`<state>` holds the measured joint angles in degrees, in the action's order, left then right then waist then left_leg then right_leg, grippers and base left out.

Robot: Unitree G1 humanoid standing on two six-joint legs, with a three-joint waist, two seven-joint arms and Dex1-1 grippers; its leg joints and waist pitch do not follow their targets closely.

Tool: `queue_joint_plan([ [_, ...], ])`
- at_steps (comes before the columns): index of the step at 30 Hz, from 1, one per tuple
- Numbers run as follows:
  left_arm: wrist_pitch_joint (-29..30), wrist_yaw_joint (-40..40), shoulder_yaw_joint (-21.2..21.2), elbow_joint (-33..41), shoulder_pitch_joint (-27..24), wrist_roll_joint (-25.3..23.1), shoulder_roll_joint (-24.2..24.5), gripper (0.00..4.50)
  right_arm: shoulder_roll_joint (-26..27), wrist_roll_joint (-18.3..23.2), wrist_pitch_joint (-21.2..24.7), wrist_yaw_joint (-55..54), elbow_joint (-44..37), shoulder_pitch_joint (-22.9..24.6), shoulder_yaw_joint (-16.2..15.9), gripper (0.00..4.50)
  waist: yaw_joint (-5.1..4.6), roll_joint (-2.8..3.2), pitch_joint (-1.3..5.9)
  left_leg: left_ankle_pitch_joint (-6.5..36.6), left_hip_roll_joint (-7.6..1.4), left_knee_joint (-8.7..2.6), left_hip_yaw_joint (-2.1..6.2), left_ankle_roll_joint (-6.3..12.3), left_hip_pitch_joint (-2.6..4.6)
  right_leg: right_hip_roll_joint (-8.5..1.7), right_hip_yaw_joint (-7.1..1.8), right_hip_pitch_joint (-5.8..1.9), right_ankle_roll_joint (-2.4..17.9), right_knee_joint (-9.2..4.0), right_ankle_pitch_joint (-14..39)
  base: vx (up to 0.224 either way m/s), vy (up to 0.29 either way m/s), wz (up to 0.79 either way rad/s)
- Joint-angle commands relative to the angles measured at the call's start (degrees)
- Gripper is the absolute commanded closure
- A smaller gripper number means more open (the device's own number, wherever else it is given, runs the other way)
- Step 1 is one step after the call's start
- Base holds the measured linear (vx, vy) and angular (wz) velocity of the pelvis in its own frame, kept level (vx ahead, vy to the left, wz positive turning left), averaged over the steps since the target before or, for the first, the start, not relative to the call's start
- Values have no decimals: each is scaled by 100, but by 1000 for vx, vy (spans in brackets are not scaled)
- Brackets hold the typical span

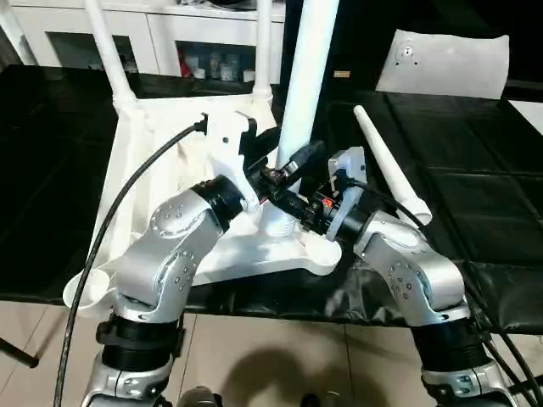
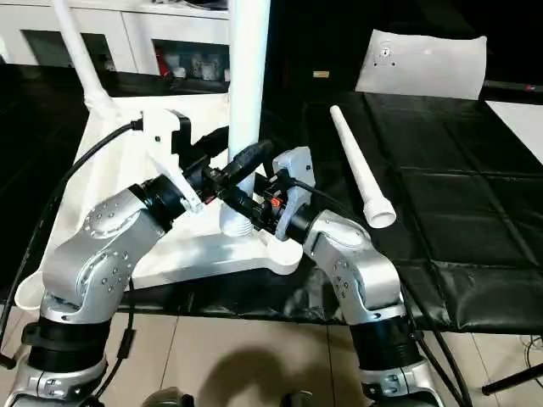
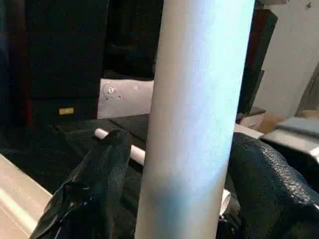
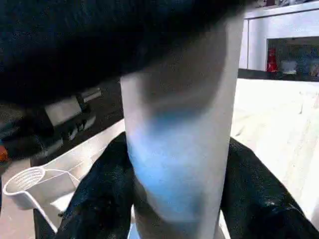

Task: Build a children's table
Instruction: Pick table leg

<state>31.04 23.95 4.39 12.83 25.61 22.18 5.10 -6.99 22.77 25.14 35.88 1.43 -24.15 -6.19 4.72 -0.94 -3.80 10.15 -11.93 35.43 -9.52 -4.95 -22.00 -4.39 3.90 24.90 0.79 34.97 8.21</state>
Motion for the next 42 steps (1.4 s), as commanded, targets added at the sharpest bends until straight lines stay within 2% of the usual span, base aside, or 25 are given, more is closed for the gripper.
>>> queue_joint_plan([
  [1,69,27,42,80,21,-7,23,139,-15,-24,-88,-16,35,-28,49,257,-32,42,449,1501,-25,-445,-2,-32,53,-215,-168,-332,265,-524,2422,0,0,0],
  [16,87,193,21,-8,44,108,163,139,-55,-41,-113,94,-1,-15,-31,257,-70,34,449,1515,-22,-445,-3,-29,48,-215,-170,-343,330,-514,2345,0,0,0],
  [20,0,681,-58,-140,110,331,372,139,-114,-25,-84,213,-30,-1,-77,257,-95,19,450,1475,-13,-449,1,-8,36,-219,-171,-349,329,-506,2380,0,0,0],
  [21,7,770,-82,-173,133,385,410,157,-124,-22,-81,229,-33,1,-82,257,-111,33,444,1511,-17,-449,0,-16,45,-216,-170,-339,338,-511,2409,0,0,0],
  [22,27,905,-119,-219,170,476,456,157,-136,-17,-76,252,-34,5,-86,257,-118,15,444,1516,-16,-449,1,-17,42,-216,-168,-345,337,-507,2411,0,0,0],
  [25,141,1118,-229,-346,259,682,542,179,-152,-15,-71,290,-36,13,-105,257,-118,33,453,1456,-14,-446,-1,-29,51,-223,-174,-348,388,-494,2346,0,0,0],
  [32,226,1519,-333,-576,430,980,672,180,-169,-3,-63,344,-76,32,-136,257,-121,63,455,1420,-27,-449,-7,-53,60,-224,-188,-367,606,-454,2003,0,0,0],
  [42,315,1528,-349,-602,439,1119,636,180,-174,-22,-53,380,-89,32,-137,257,-118,63,452,1453,-32,-451,-6,-63,70,-225,-189,-370,591,-460,2105,0,0,0],
])
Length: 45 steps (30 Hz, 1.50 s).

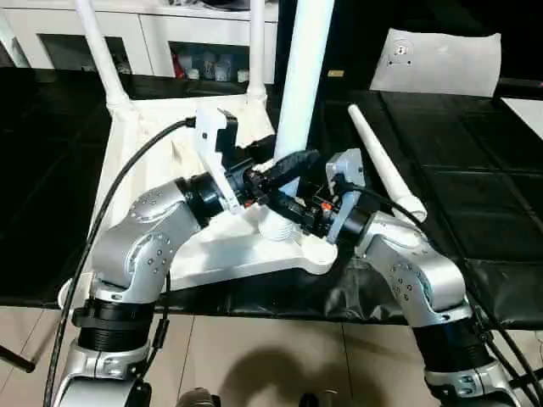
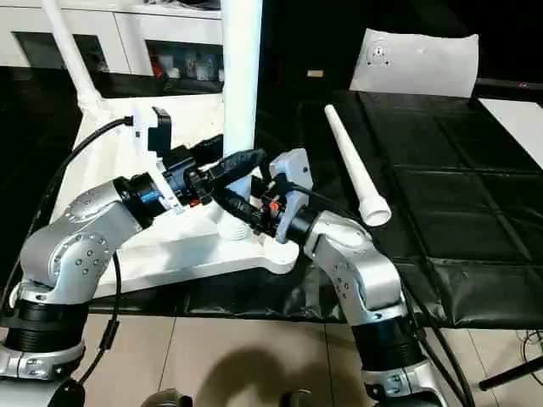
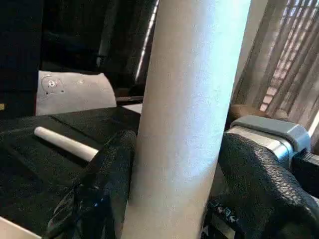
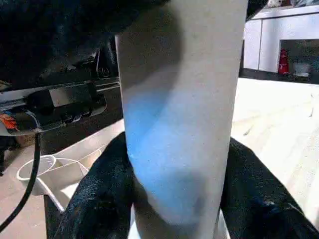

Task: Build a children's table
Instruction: Pick table leg

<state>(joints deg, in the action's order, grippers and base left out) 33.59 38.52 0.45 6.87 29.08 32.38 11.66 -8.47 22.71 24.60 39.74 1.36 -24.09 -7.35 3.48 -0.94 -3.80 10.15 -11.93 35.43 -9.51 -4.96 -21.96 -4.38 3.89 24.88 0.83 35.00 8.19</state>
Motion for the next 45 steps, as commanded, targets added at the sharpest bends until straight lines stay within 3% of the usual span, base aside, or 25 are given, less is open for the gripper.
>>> queue_joint_plan([
  [1,63,68,44,-3,93,103,-21,180,-26,-18,-1,-6,-79,22,-21,257,3,60,454,1446,-31,-450,-8,-62,65,-222,-187,-369,589,-460,2091,0,0,0],
  [2,66,65,44,8,86,113,-15,180,-21,-21,-8,-7,-68,11,-24,257,3,41,455,1432,-34,-451,-8,-57,62,-223,-189,-372,600,-458,2057,0,0,0],
  [9,-106,542,97,37,53,209,100,180,-30,-16,1,35,-56,-5,-40,257,9,56,455,1409,-32,-452,-9,-47,66,-227,-191,-371,608,-456,2044,0,0,0],
  [10,-97,746,81,-13,80,308,159,180,-38,-16,10,61,-56,-8,-54,257,4,28,450,1407,-28,-456,-13,-41,58,-226,-192,-372,605,-458,2065,0,0,0],
  [12,-39,990,78,-74,111,433,237,180,-53,-16,22,97,-64,-6,-77,257,12,60,447,1450,-27,-459,-9,-54,73,-230,-193,-360,606,-460,2142,0,0,0],
  [19,198,1573,97,-253,191,697,422,229,-76,-33,23,136,-100,26,-108,259,7,82,451,1467,-40,-465,-5,-107,88,-233,-202,-364,688,-431,1982,0,0,0],
  [20,91,1547,76,-347,239,630,401,235,-80,-33,25,135,-114,35,-109,259,12,106,452,1458,-38,-464,-4,-114,89,-234,-204,-367,715,-427,1940,0,0,0],
  [23,-74,1487,84,-462,292,478,394,240,-89,-29,27,134,-129,42,-110,259,18,84,459,1433,-33,-464,-8,-117,84,-232,-206,-384,731,-422,1857,0,0,0],
  [26,-639,1113,258,-700,360,-239,471,245,-101,-29,22,119,-142,49,-98,260,18,78,455,1419,-37,-468,-3,-97,74,-238,-208,-391,691,-433,1878,0,0,0],
  [33,-1402,794,459,-812,347,-1085,628,260,-99,-48,-12,55,-97,1,-62,260,2,56,463,1365,-40,-462,-3,-117,61,-247,-209,-399,661,-425,1910,0,0,0],
  [36,-1707,962,456,-728,260,-1084,609,264,-86,-54,-20,35,-62,-36,-52,260,4,70,462,1398,-44,-460,-4,-114,70,-251,-211,-385,684,-429,1918,0,0,0],
  [37,-1716,1025,470,-709,248,-1059,624,264,-90,-52,-21,40,-57,-42,-49,260,-1,41,460,1415,-46,-461,-12,-108,71,-245,-211,-379,695,-431,1912,0,0,0],
  [41,-1737,1210,579,-671,197,-1094,752,264,-104,-41,-24,46,-48,-55,-53,260,3,64,455,1451,-49,-466,-8,-120,81,-246,-212,-372,703,-420,1941,0,0,0],
  [44,-1487,971,547,-781,213,-1121,762,264,-113,-45,-32,45,-37,-64,-56,260,10,54,454,1444,-48,-464,-12,-126,79,-248,-215,-373,703,-418,1962,0,0,0],
  [45,-1402,896,533,-824,220,-1112,760,264,-108,-50,-33,44,-33,-68,-54,260,12,79,459,1418,-52,-465,-7,-138,83,-246,-216,-371,723,-400,1901,0,0,0],
])
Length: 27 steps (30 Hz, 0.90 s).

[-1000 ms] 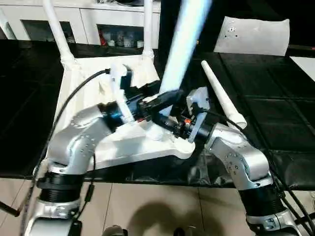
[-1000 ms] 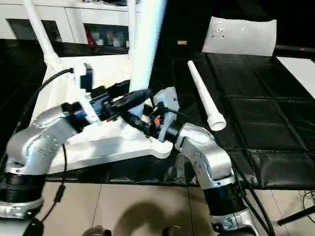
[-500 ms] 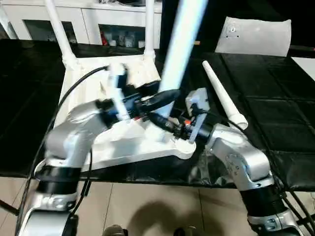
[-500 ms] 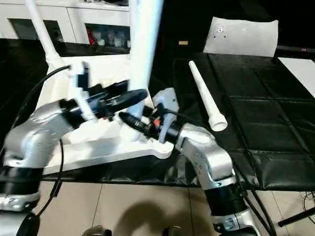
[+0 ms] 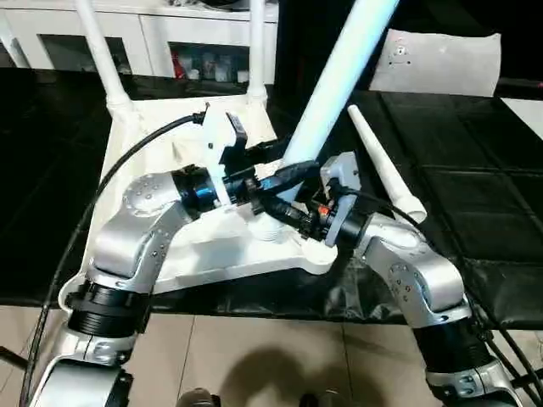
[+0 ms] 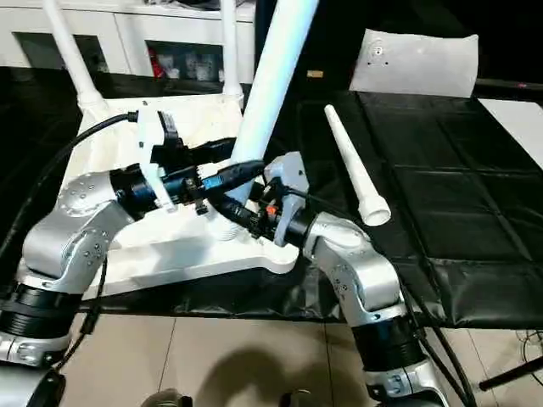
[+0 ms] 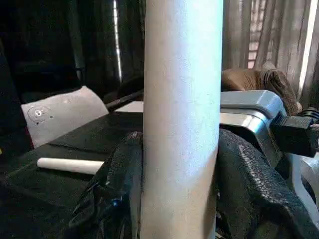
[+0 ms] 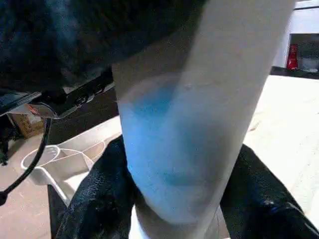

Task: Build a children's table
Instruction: Pick table leg

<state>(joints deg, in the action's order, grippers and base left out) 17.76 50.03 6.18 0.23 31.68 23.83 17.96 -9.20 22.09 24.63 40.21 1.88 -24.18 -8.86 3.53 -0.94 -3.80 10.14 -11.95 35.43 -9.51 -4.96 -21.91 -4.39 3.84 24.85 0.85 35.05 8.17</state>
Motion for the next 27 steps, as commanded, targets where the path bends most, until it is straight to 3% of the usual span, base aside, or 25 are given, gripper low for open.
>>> queue_joint_plan([
  [1,238,-295,-76,-198,-34,-209,108,264,-31,6,-39,-5,-81,-63,97,260,-2,68,456,1439,-45,-462,-13,-138,77,-239,-208,-367,735,-411,1885,0,0,0],
  [3,734,-743,-447,-272,56,206,-142,264,-39,-17,-23,-43,-90,-83,110,260,4,59,460,1417,-37,-449,-20,-147,71,-241,-208,-375,781,-401,1850,0,0,0],
  [7,915,-1235,-754,-485,257,346,-358,264,-51,100,147,-57,-84,-146,189,260,8,41,459,1409,-18,-440,-24,-98,68,-226,-195,-378,727,-437,1995,0,0,0],
  [10,899,-1286,-832,-529,318,399,-396,264,-77,192,211,0,-69,-191,249,188,17,48,465,1372,-26,-444,-12,-81,62,-237,-191,-383,688,-440,1992,0,0,0],
  [13,983,-1266,-935,-536,379,561,-416,264,-130,331,275,94,-49,-257,346,180,6,42,466,1314,-16,-438,-13,-59,47,-224,-186,-403,701,-424,1852,0,0,0],
  [15,1104,-1161,-988,-525,415,711,-390,264,-238,532,447,239,-61,-319,486,158,-6,48,474,1283,-12,-428,-12,-20,54,-234,-185,-403,646,-440,1912,0,0,0],
  [20,1564,-712,-1114,-572,543,1342,-321,264,-704,1063,1040,767,35,-581,890,108,81,39,486,1136,-23,-416,-32,58,82,-226,-191,-396,912,-393,1595,0,0,0],
  [27,2200,93,-1174,-510,657,2099,-319,264,-1087,1562,1543,1360,187,-874,1036,89,161,-12,478,1072,-14,-403,-49,50,72,-244,-185,-406,853,-410,1829,0,0,0],
])
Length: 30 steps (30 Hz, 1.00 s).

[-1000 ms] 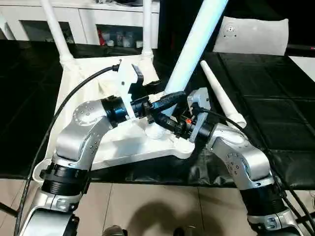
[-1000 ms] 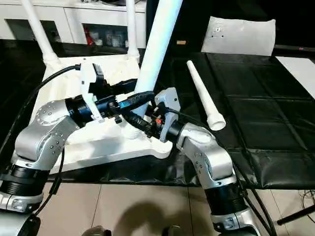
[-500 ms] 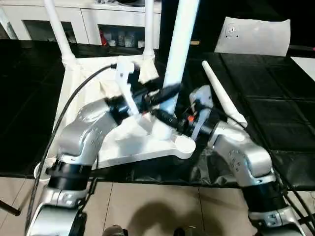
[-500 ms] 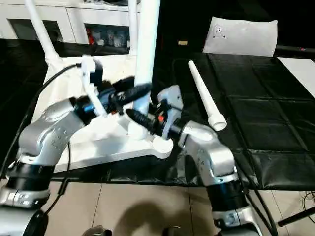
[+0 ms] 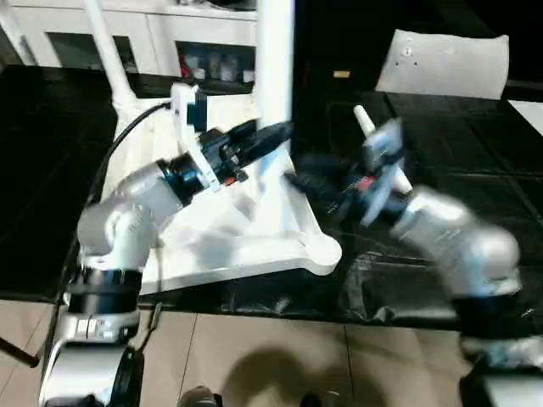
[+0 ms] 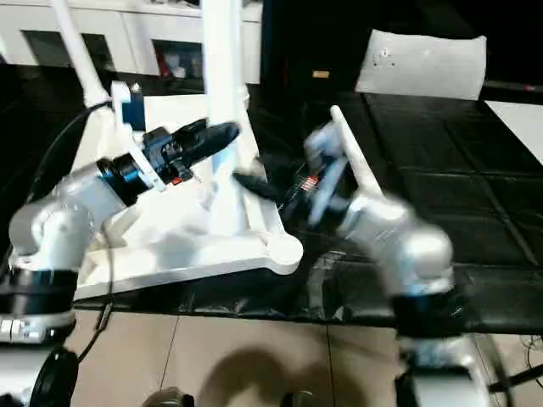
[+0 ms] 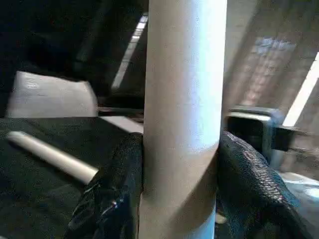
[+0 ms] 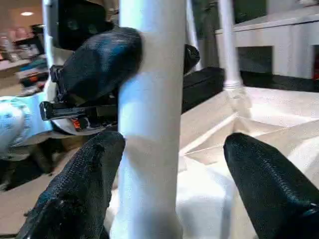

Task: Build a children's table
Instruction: Pick table leg

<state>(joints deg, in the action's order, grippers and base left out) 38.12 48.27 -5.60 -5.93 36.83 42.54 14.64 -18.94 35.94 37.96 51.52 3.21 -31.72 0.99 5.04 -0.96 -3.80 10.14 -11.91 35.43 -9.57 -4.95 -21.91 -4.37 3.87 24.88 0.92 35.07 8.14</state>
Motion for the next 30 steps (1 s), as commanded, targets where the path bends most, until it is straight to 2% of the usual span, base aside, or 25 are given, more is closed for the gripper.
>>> queue_joint_plan([
  [1,228,441,43,126,168,320,36,264,-183,272,339,395,61,-159,40,89,15,-20,482,1052,-21,-399,-47,79,69,-244,-188,-411,852,-418,1827,0,0,0],
  [2,228,441,43,126,168,320,36,264,-183,272,339,395,61,-159,40,89,23,-7,484,1037,-26,-402,-39,85,66,-247,-185,-416,846,-411,1831,0,0,0],
  [3,303,745,149,134,229,417,92,264,-289,392,505,678,88,-221,-7,89,13,-44,482,1032,-19,-400,-43,85,57,-242,-179,-420,826,-415,1852,0,0,0],
  [6,307,1042,310,121,298,393,167,264,-377,450,597,932,128,-275,-83,89,27,-28,481,996,-25,-398,-41,103,64,-248,-184,-410,807,-417,1889,0,0,0],
  [8,313,1254,447,62,404,336,188,264,-492,483,665,1243,157,-330,-244,89,30,-24,476,995,-31,-402,-37,88,62,-254,-181,-414,803,-419,1920,0,0,0],
  [14,335,1679,683,-45,609,273,202,264,-687,297,603,1807,191,-402,-660,89,43,-44,485,902,-30,-390,-40,69,49,-262,-186,-428,823,-410,1863,0,0,0],
  [18,320,1859,786,-159,749,235,165,264,-752,228,545,2085,263,-485,-800,89,44,-72,484,887,-21,-383,-46,86,37,-256,-179,-431,800,-419,1944,0,0,0],
  [19,325,1889,799,-160,758,240,164,264,-756,228,539,2116,269,-494,-812,89,51,-61,491,875,-25,-381,-43,86,47,-266,-183,-430,803,-412,1955,0,0,0],
  [27,253,2023,885,-262,837,165,114,264,-898,208,484,2604,186,-493,-1052,163,58,-72,486,871,-35,-377,-44,111,39,-262,-182,-431,823,-412,1919,0,0,0],
  [30,214,2049,890,-332,871,137,106,264,-924,127,431,2709,193,-488,-1124,174,59,-73,484,908,-34,-377,-42,107,42,-263,-178,-428,792,-421,2007,0,0,0],
])
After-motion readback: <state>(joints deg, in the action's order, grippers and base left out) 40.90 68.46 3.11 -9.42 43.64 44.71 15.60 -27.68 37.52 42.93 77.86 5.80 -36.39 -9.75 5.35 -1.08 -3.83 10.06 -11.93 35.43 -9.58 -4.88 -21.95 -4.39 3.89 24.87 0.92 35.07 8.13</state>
